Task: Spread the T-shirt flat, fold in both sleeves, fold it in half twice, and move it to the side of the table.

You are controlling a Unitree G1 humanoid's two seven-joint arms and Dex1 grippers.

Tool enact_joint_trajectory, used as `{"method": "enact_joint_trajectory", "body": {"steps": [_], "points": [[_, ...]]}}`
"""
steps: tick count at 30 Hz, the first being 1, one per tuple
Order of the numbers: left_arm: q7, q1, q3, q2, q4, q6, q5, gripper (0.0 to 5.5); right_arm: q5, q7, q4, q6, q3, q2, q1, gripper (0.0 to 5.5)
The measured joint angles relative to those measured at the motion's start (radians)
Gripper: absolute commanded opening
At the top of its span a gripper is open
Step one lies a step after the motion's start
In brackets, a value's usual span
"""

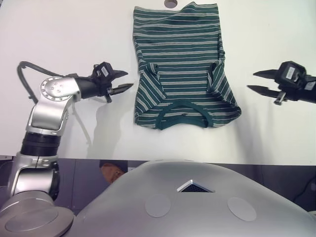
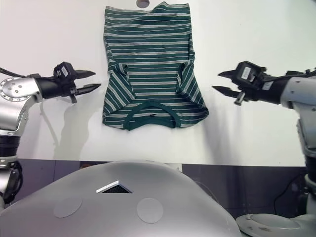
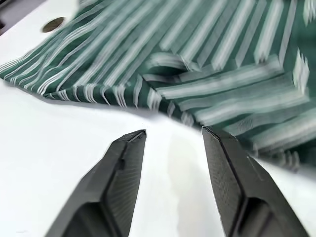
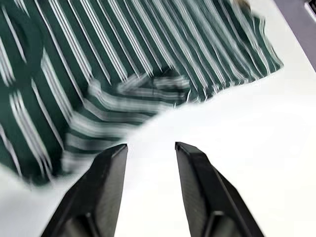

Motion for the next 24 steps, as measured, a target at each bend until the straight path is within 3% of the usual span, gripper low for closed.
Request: {"method": "enact_joint_trajectory", "body": {"steps": [5, 9, 13, 22, 24], "points": [[-0.050, 0.028, -0.063, 0.035, 0.038, -0.168, 0.092, 2.51, -0.161, 0.033, 0.228, -0.391, 0.100, 0.009, 0.074, 1.78], [0.000, 0.065, -0.092, 0.014, 0.054, -0.246, 0.112, 2.51, -0.281, -0.103, 0.210, -0.669, 0.166, 0.085, 0.134, 1.78], [0.071, 0.059, -0.136, -0.043, 0.072, -0.312, 0.148, 2.54, -0.357, -0.229, 0.273, -0.804, 0.201, 0.133, 0.110, 1.59], [0.076, 0.014, -0.204, -0.053, 0.130, -0.393, 0.154, 1.02, -0.384, -0.256, 0.289, -0.852, 0.250, 0.109, 0.101, 0.00], [0.074, 0.009, -0.219, -0.054, 0.115, -0.376, 0.157, 0.68, -0.325, -0.222, 0.278, -0.793, 0.259, 0.109, 0.101, 0.00]]}}
